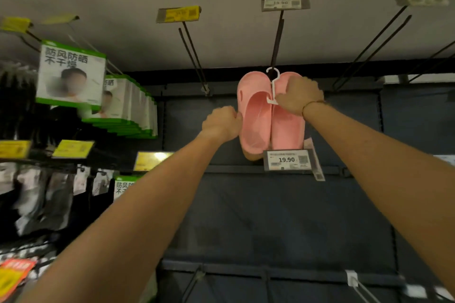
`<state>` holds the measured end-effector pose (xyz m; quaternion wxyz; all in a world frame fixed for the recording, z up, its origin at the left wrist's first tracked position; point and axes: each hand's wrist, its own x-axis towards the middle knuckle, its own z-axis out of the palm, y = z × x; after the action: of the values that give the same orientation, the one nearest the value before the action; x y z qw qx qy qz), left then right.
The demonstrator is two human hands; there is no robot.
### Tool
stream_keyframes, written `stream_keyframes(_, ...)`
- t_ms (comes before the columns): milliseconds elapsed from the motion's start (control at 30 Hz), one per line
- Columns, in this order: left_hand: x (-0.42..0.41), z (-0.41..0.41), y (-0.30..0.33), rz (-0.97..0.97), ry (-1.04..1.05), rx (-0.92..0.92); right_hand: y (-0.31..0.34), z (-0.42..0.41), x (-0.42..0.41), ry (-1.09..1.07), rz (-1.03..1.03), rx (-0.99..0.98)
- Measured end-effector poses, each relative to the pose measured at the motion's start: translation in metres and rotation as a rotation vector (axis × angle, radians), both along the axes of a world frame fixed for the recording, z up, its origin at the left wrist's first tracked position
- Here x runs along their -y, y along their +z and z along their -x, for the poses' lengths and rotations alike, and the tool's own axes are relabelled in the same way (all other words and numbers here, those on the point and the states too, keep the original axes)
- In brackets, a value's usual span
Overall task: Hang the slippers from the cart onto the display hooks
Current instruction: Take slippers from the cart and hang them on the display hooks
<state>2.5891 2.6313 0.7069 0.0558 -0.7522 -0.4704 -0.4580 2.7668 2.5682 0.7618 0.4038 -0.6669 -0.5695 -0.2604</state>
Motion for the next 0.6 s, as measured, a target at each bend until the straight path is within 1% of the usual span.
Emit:
stream_keyframes(67, 0.031, 0.028, 0.002, -0.035, 0.084, -0.071, -0.001, 0.046, 0.02, 0.09, 0.168, 0.15)
stream_keyframes(133, 0.063, 0.061, 0.003, 0.024, 0.126, -0.19, -0.009, 0.1, 0.04, 0.134, 0.334, 0.279)
stream_keyframes(167, 0.078, 0.079, 0.002, 0.106, 0.136, -0.261, -0.014, 0.126, 0.049, 0.159, 0.412, 0.311)
stream_keyframes(233, 0.104, 0.119, -0.003, 0.33, 0.167, -0.386, -0.029, 0.172, 0.059, 0.196, 0.57, 0.335)
stream_keyframes(300, 0.128, 0.164, -0.015, 0.535, 0.216, -0.453, -0.05, 0.214, 0.066, 0.236, 0.697, 0.349)
stream_keyframes(367, 0.151, 0.213, -0.034, 0.649, 0.279, -0.483, -0.073, 0.259, 0.073, 0.318, 0.8, 0.341)
stream_keyframes(433, 0.17, 0.262, -0.058, 0.71, 0.348, -0.492, -0.099, 0.31, 0.088, 0.421, 0.871, 0.367)
stream_keyframes(600, 0.223, 0.392, -0.137, 0.862, 0.506, -0.45, -0.169, 0.443, 0.123, 0.7, 0.923, 0.447)
